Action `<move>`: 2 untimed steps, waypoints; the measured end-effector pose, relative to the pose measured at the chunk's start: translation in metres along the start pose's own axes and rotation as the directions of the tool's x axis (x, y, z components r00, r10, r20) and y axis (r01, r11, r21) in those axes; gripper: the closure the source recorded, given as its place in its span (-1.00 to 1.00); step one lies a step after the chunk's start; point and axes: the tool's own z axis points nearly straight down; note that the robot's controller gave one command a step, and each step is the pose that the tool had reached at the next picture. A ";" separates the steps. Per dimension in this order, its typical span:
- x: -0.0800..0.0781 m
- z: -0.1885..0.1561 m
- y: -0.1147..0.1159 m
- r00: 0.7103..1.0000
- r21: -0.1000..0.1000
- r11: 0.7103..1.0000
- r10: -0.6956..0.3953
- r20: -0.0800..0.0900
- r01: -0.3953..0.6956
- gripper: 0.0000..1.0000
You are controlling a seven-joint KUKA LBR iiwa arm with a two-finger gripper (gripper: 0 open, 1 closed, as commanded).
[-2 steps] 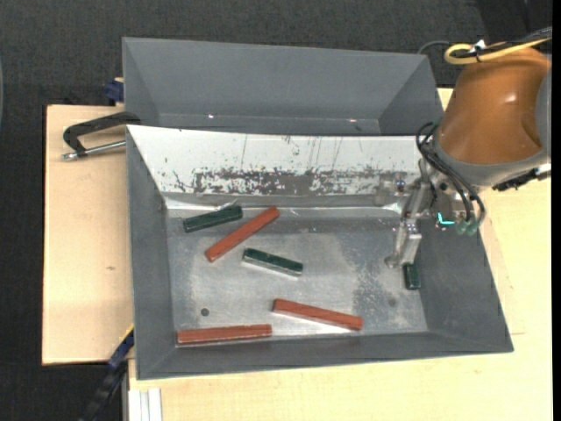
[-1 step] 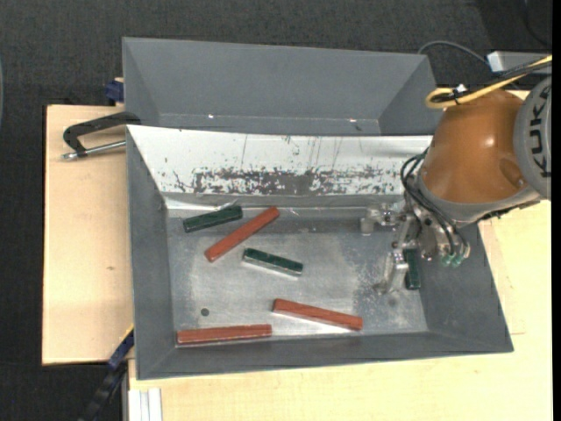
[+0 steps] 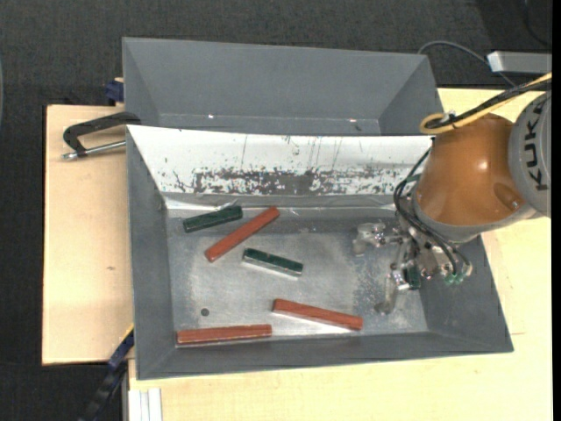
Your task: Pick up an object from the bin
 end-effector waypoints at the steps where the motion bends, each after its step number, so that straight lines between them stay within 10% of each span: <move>1: 0.002 -0.004 0.000 0.999 0.001 0.999 -0.038 0.002 0.038 -1.00; 2: 0.001 -0.002 0.003 0.998 0.005 0.998 -0.055 0.009 0.055 -1.00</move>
Offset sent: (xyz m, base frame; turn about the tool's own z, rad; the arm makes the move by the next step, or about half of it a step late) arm 0.0090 0.0240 -0.0601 -0.2852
